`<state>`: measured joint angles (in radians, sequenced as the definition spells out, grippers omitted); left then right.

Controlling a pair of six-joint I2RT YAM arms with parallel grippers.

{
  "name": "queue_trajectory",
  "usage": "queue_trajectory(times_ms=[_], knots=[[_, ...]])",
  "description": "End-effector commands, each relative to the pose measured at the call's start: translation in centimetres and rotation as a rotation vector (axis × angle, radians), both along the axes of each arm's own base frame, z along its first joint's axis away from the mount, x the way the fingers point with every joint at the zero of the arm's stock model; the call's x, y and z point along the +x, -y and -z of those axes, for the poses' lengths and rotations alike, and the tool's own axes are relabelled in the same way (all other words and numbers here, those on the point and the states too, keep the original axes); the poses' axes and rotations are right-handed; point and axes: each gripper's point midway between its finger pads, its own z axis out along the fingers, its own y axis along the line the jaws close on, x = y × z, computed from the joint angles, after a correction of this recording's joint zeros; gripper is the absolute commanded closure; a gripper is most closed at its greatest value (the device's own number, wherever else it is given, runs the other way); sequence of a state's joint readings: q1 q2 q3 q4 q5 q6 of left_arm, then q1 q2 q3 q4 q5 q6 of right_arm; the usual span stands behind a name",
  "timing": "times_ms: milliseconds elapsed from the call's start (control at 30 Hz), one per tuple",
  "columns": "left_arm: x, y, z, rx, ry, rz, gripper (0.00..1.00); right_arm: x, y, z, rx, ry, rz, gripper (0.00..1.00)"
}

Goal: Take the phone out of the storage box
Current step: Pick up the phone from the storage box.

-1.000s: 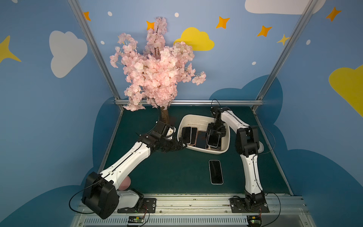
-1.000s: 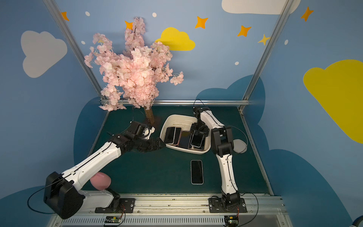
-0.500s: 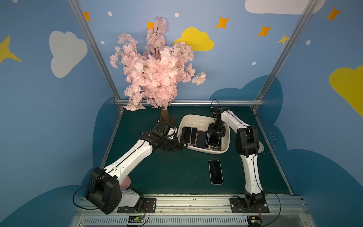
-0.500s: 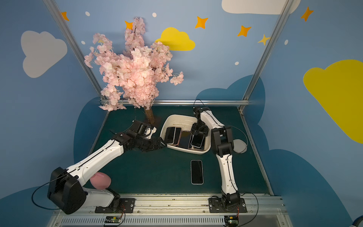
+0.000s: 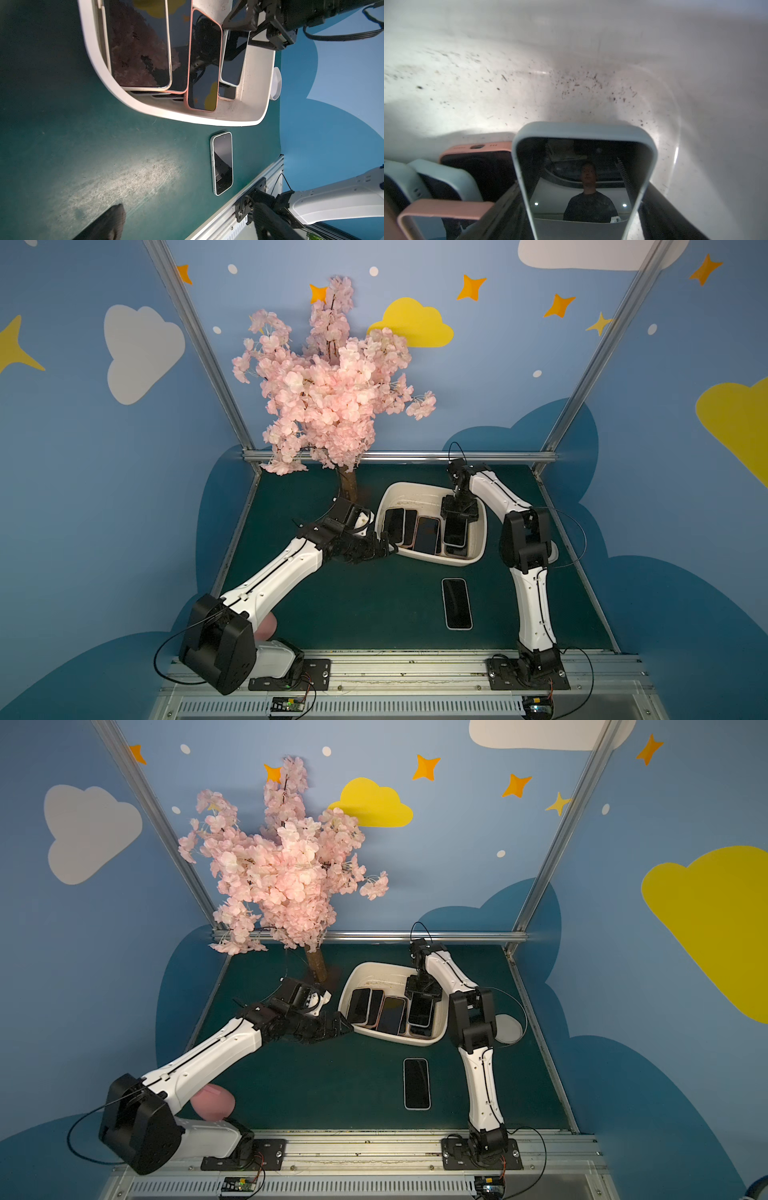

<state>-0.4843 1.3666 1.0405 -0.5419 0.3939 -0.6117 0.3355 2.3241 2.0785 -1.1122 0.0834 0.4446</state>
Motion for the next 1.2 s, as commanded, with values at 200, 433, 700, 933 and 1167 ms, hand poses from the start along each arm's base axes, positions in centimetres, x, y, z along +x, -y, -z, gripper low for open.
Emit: queue_trajectory(times_ms=[200,433,700,933,1167], knots=[[0.6,2.0,-1.1,-0.087,0.090,0.063,0.00,0.9,0.3,-10.3,0.024,0.238,-0.070,0.43],[0.6,4.3,-2.0,-0.151,0.208,0.151,0.00,-2.0,-0.9,-12.5,0.119,0.227,-0.110,0.44],[-0.1,6.9,-1.3,-0.199,0.238,0.220,0.00,-8.9,-3.3,-11.9,0.227,0.112,-0.181,0.45],[-0.6,7.1,-0.3,-0.193,0.237,0.194,0.00,-14.7,-5.5,-11.2,0.266,0.052,-0.242,0.45],[-1.3,3.7,0.3,-0.081,0.273,0.087,0.00,-19.9,-8.0,-8.4,0.248,-0.021,-0.281,0.46]])
